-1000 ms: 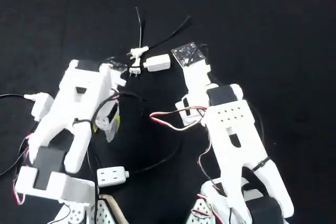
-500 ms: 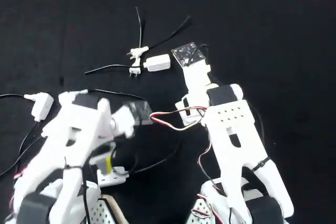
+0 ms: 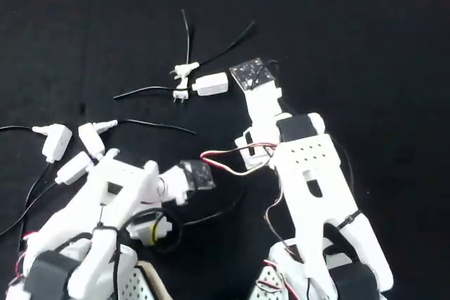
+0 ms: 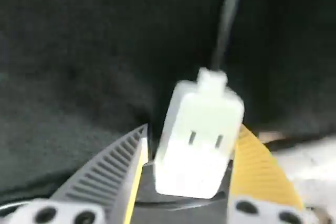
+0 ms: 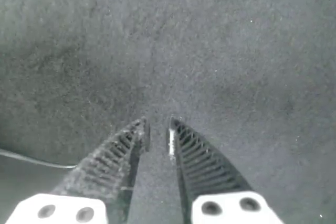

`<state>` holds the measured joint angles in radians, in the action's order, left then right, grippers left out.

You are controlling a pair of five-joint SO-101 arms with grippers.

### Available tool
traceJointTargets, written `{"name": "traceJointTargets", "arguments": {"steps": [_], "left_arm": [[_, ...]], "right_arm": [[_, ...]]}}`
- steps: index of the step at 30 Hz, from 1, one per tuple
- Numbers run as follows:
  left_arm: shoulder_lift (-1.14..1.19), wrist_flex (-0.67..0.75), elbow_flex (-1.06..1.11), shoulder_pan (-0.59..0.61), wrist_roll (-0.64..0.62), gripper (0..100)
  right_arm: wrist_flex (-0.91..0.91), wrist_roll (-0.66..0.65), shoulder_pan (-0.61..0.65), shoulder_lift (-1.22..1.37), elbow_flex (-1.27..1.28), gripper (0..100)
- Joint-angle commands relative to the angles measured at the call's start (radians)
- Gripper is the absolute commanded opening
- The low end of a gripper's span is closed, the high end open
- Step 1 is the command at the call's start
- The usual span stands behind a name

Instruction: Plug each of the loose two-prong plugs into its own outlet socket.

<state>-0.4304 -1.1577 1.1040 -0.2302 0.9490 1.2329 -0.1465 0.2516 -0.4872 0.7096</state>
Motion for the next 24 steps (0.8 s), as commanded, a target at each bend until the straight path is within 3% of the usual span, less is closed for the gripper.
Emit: {"name": "traceJointTargets", "arguments": {"steps": [1,4,9,11,15,20,24], "left_arm": [[0.064,0.025,-0.071,-0.008,-0.091,25],[0.087,0.018,-0.131,0.013,-0.109,22],[0.087,0.017,-0.217,0.048,-0.100,7],[0.098,0.017,-0.231,0.044,-0.023,2],[0.089,0.025,-0.237,0.062,0.206,3],[0.098,0.037,-0.367,0.074,0.371,3],[0.101,0.210,-0.410,0.065,0.451,3]], "right_arm": [[-0.012,0.002,-0.014,0.002,-0.007,6.0],[-0.012,0.002,-0.014,0.002,-0.007,6.0],[-0.012,0.002,-0.014,0.002,-0.007,6.0],[-0.012,0.002,-0.014,0.002,-0.007,6.0],[-0.012,0.002,-0.014,0.002,-0.007,6.0],[-0.012,0.002,-0.014,0.002,-0.007,6.0],[-0.011,0.002,-0.014,0.002,-0.008,6.0]]}}
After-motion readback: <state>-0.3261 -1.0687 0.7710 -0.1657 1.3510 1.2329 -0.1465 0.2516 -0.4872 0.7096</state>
